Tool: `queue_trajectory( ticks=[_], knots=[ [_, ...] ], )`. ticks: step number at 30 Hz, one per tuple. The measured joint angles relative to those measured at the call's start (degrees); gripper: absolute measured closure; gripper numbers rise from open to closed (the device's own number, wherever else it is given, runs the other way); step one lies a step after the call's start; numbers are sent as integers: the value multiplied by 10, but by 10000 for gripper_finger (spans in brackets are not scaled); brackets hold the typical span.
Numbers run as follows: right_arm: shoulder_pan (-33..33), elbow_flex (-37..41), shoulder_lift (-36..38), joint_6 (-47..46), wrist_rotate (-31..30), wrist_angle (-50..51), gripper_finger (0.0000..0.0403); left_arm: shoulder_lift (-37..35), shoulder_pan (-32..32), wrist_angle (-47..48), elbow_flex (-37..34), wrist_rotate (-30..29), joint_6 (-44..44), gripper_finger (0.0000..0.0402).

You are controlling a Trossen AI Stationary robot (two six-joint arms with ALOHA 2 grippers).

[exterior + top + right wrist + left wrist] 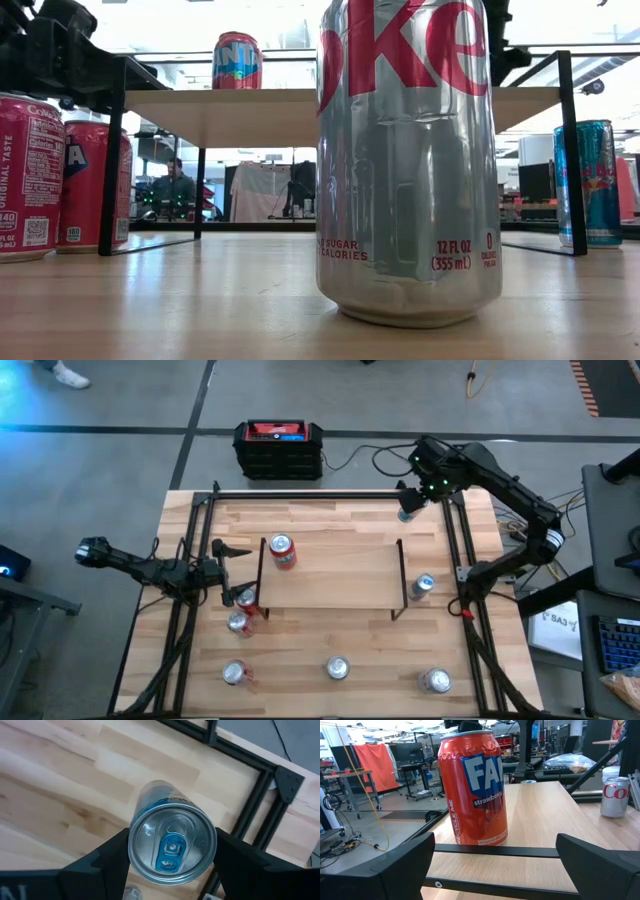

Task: Place canned beverage on shelf
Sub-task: Put the top blue soda can on the shelf

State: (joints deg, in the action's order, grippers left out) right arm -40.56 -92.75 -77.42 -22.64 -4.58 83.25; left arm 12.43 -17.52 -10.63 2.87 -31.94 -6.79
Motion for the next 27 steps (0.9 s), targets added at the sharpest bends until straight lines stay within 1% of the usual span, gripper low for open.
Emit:
queue_trajectory(
  ticks=[11,14,19,27],
  knots=[
    [40,-88,-20,8,1,0,175,0,0,0,0,0,0,2],
    [60,-111,-25,9,13,0,175,0,0,0,0,0,0,2],
    [109,-145,-39,15,52,-3,175,0,0,0,0,0,0,2],
    [203,-198,-75,-5,51,24,175,0,0,0,0,0,0,2]
  ],
)
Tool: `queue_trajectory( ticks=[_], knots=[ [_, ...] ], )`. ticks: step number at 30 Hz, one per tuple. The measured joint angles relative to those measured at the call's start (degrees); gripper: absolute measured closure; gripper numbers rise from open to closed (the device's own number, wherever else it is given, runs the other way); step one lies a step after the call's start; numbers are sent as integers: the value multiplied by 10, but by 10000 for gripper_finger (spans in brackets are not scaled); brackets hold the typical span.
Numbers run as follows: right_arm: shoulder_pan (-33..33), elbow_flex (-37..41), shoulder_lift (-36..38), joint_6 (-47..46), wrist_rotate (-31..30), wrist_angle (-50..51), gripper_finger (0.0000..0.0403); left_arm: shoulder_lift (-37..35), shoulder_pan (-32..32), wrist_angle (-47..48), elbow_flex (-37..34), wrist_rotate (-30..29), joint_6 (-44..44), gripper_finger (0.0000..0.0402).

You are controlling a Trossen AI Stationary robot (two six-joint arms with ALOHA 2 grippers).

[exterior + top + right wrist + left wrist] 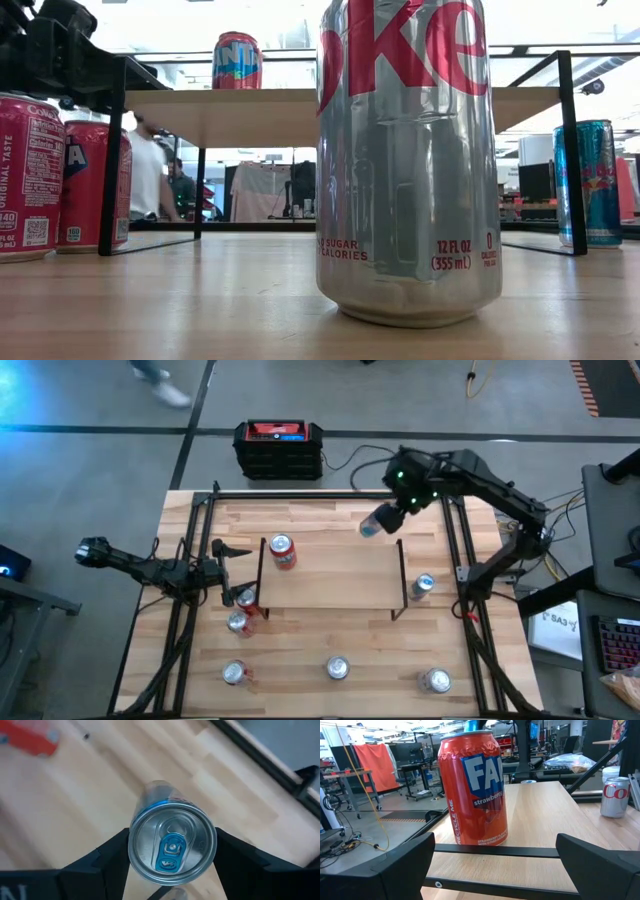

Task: Place canned beverage on shelf
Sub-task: Put the top blue soda can on the shelf

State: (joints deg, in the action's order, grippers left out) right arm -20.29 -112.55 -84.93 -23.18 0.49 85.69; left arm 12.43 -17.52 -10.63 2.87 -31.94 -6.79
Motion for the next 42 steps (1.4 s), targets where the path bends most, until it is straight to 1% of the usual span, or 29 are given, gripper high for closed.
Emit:
queue_trajectory(
  ticks=[5,8,20,23,28,32,37,42],
  knots=[
    [50,-22,-27,-17,-1,39,175,0,0,0,0,0,0,2],
    [74,-25,-35,-24,-5,43,175,0,0,0,0,0,0,2],
    [133,-10,-33,-32,-1,43,175,0,0,0,0,0,0,2],
    [142,-1,-33,-25,-5,43,174,0,0,0,0,0,0,2],
    [144,21,-30,-11,-6,42,157,0,0,0,0,0,0,2],
    [144,38,-23,-2,-6,42,162,0,0,0,0,0,0,2],
    [144,40,-22,2,-5,42,164,0,0,0,0,0,0,2],
    [144,40,-22,2,-5,42,150,0,0,0,0,0,0,2]
  ],
)
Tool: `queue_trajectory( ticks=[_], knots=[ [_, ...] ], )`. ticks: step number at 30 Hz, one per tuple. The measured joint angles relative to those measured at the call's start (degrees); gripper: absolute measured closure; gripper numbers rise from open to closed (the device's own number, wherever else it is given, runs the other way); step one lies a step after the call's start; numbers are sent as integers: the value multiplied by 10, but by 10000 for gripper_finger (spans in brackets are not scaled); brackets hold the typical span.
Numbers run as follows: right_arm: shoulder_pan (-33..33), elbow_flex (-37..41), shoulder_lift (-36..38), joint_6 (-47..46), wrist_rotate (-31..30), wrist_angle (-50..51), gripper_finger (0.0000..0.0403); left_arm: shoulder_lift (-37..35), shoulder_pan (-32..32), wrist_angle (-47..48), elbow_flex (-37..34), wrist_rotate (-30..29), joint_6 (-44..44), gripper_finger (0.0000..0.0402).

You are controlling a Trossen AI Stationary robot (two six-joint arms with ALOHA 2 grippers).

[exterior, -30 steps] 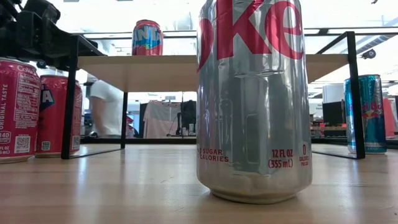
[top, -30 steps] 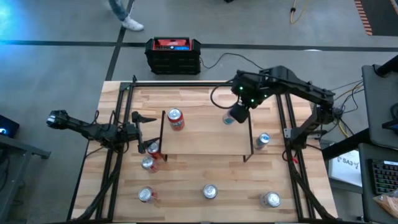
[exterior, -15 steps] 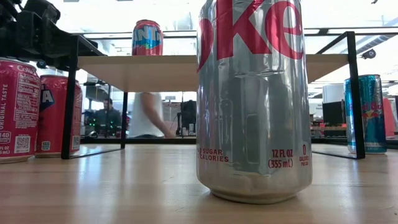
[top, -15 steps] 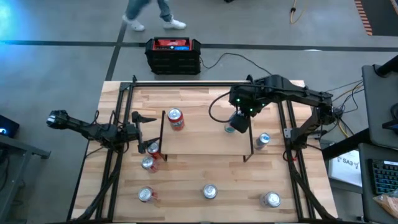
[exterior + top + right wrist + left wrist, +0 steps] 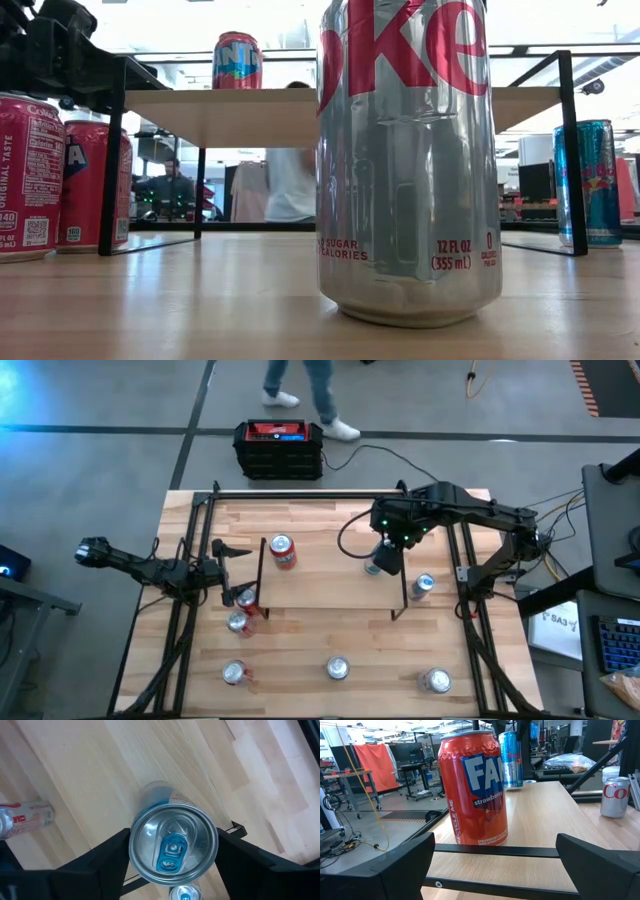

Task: Place canned beverage on shelf
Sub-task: Put the top blue soda can on the shelf

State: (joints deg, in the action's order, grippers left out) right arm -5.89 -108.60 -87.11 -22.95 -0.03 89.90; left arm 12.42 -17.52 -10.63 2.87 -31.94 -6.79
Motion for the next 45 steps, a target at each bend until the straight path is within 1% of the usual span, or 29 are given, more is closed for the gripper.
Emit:
queue_trajectory(
  ticks=[17,20,33,41,45],
  knots=[
    [0,0,0,-4,7,1,136,0,0,0,0,0,0,2],
    [0,1,0,1,17,0,137,0,0,0,0,0,0,2],
    [0,1,0,4,18,1,140,0,0,0,0,0,0,2],
    [0,1,6,-36,26,1,136,0,0,0,0,0,0,2],
    [1,2,21,-72,31,1,139,0,0,0,0,0,0,2]
  ],
)
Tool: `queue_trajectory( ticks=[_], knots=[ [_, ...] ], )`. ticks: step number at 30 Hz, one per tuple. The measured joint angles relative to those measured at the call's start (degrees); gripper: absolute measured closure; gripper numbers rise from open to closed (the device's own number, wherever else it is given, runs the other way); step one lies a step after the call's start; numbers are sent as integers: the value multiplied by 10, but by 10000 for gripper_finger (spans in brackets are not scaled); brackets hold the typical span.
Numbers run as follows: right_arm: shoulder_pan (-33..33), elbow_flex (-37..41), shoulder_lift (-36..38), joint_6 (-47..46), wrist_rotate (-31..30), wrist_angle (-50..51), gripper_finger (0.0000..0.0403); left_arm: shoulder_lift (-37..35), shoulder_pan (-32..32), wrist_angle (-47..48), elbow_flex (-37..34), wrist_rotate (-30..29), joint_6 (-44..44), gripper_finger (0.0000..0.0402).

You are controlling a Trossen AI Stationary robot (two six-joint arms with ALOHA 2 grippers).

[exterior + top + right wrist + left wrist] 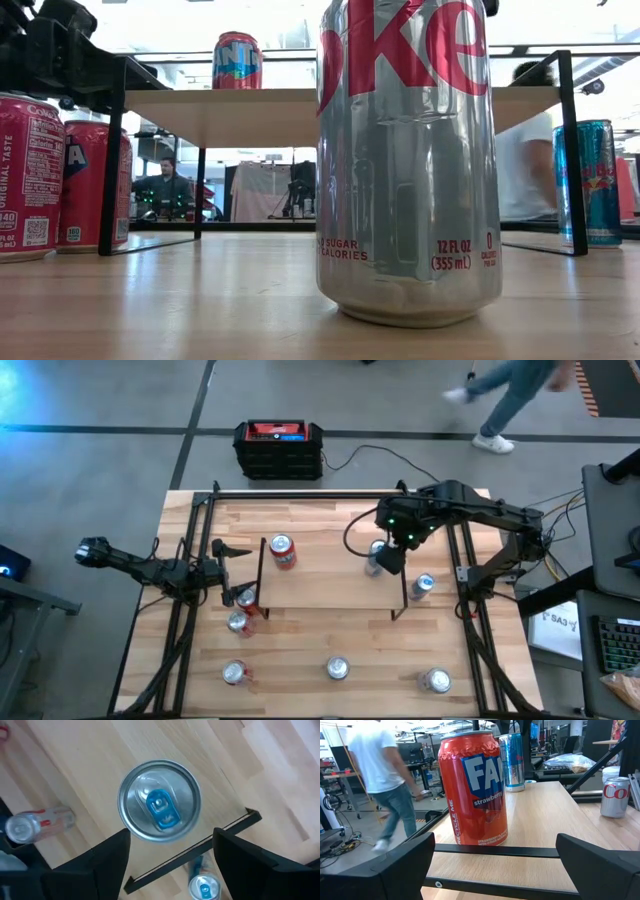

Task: Place canned beverage on shelf
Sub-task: Put the top blue soda can on the shelf

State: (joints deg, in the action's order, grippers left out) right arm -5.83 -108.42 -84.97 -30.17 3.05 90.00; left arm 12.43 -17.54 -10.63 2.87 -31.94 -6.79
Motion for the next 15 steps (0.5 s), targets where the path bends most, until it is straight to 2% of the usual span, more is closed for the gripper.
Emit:
queue_trajectory(
  ticks=[7,15],
  knots=[
    [30,61,54,-89,-34,0,142,0,0,0,0,0,0,2],
    [95,139,101,-191,-134,-3,143,0,0,0,0,0,0,2]
  ],
)
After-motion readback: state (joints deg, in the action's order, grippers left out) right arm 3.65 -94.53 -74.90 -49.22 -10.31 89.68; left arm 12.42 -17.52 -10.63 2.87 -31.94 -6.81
